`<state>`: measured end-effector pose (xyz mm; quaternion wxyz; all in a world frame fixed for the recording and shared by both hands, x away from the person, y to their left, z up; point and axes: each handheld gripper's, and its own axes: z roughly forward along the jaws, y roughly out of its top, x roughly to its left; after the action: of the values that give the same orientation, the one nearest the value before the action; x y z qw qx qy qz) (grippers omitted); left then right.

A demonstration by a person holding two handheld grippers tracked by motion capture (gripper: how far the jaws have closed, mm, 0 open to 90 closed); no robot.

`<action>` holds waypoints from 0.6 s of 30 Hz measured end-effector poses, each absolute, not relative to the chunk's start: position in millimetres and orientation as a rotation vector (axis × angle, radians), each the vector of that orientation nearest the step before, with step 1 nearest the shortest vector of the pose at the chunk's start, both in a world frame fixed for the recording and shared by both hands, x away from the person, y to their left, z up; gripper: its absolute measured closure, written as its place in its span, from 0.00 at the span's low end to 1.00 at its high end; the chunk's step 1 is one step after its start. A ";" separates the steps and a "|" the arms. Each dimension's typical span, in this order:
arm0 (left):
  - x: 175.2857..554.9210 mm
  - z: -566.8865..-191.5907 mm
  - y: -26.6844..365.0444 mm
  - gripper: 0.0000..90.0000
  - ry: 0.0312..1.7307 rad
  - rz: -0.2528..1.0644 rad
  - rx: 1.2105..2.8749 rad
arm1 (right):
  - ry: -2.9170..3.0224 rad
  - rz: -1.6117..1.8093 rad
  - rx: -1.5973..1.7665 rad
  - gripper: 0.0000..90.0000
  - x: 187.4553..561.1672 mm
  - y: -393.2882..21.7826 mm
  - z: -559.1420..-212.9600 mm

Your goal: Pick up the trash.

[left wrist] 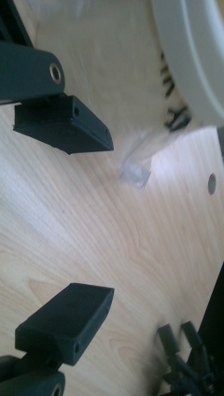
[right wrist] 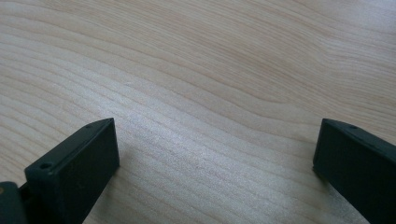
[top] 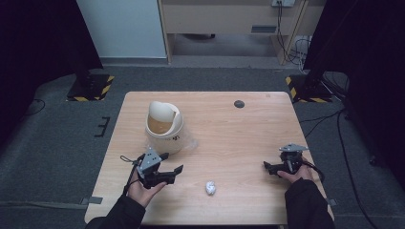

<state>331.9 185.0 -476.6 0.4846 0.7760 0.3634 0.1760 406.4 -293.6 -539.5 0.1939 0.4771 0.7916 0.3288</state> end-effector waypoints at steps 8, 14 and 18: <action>333.6 -487.7 158.4 0.28 0.809 0.376 1.971 | 2.225 0.924 1.332 0.01 406.6 -293.4 -539.5; 333.1 -492.7 145.9 0.28 0.771 0.349 2.002 | 2.226 0.924 1.331 0.01 406.8 -293.3 -539.6; 333.7 -495.8 137.4 0.28 0.753 0.329 2.018 | 2.227 0.925 1.331 0.01 406.9 -293.0 -539.5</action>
<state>333.7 137.4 -495.8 0.4630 0.8210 0.3061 0.1337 406.9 -293.0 -539.5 0.1923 0.4741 0.7934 0.3296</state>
